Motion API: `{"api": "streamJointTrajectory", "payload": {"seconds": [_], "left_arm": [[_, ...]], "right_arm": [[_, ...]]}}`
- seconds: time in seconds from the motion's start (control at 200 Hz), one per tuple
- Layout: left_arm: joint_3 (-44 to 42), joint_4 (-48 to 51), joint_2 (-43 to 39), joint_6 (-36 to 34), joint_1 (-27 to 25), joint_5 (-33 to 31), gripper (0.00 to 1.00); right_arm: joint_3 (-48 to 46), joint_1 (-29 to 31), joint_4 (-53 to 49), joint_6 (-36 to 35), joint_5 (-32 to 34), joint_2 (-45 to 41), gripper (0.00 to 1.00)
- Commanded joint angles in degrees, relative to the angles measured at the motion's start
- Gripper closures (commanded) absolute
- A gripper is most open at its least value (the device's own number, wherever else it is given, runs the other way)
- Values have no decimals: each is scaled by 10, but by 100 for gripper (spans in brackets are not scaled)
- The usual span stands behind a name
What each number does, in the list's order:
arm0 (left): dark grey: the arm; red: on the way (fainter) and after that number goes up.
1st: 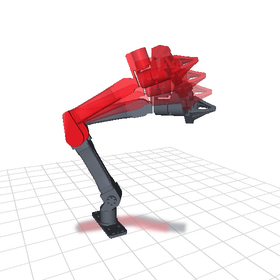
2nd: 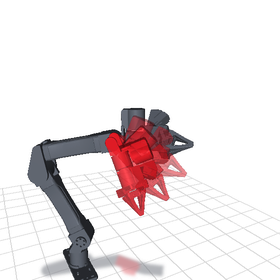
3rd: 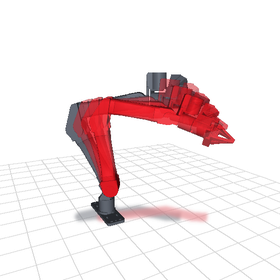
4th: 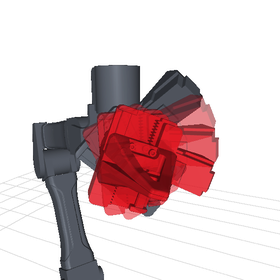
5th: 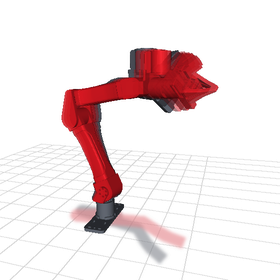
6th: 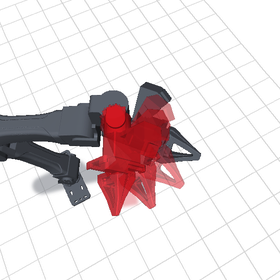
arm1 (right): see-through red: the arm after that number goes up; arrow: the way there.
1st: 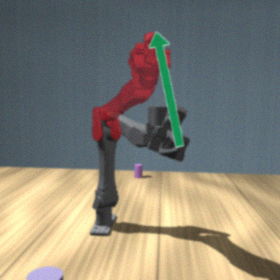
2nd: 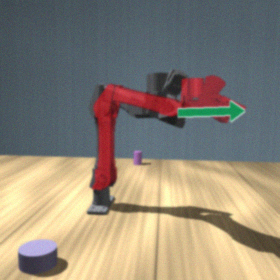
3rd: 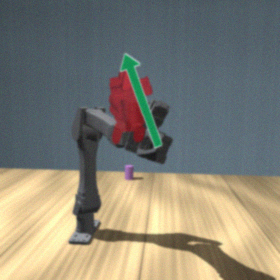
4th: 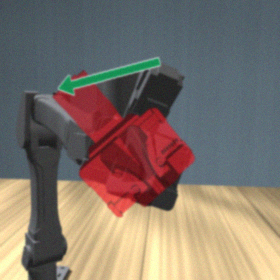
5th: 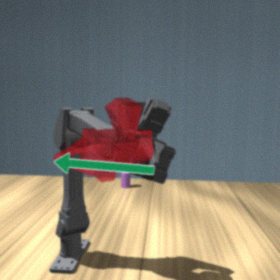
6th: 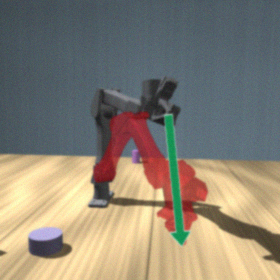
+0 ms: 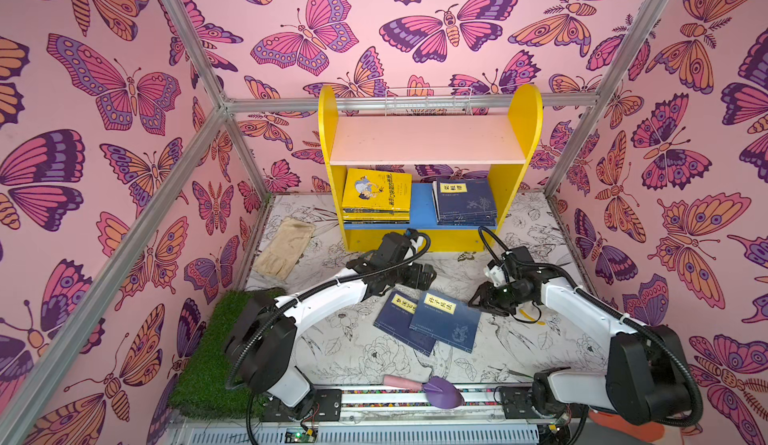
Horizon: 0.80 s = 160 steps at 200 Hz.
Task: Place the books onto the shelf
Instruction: 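Move both grippers to the remaining dark blue books on the table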
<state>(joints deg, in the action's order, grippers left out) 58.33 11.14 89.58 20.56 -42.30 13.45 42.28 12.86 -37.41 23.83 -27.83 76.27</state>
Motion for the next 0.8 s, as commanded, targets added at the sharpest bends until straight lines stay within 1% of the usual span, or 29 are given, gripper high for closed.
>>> {"api": "streamJointTrajectory", "payload": {"seconds": [0.0, 0.045, 0.125, 0.2, 0.316, 0.346, 0.431, 0.516, 0.581, 0.656, 0.721, 0.796], "left_arm": [[-25, 73, 0, -48, -4, 63, 10], [-30, 82, 4, -52, -7, 78, 10], [-37, 87, 15, -53, -10, 103, 10], [-41, 87, 29, -54, -12, 113, 10], [-42, 86, 51, -62, -11, 94, 11], [-42, 86, 58, -69, -11, 88, 11], [-41, 79, 85, -78, -7, 86, 12], [-36, 79, 107, -72, 3, 97, 13], [-34, 76, 116, -67, 9, 112, 15], [-39, 64, 118, -64, 16, 120, 16], [-43, 49, 116, -61, 21, 134, 17], [-41, 40, 116, -57, 29, 148, 19]], "right_arm": [[-16, 8, -56, -23, -3, 15, 37], [-19, 10, -54, -21, -11, 26, 32], [-29, 11, -39, -15, -28, 46, 30], [-44, 11, -10, -7, -49, 64, 30], [-59, 11, 47, 5, -87, 105, 32], [-58, 11, 56, 5, -112, 117, 32], [-52, 12, 83, 9, -132, 134, 34], [-42, 12, 115, 15, -149, 134, 38], [-27, 12, 142, 22, -165, 131, 48], [-1, 12, 174, 33, -185, 127, 55], [18, 12, 214, 61, -202, 128, 61], [29, 12, 274, 103, -226, 132, 65]]}}
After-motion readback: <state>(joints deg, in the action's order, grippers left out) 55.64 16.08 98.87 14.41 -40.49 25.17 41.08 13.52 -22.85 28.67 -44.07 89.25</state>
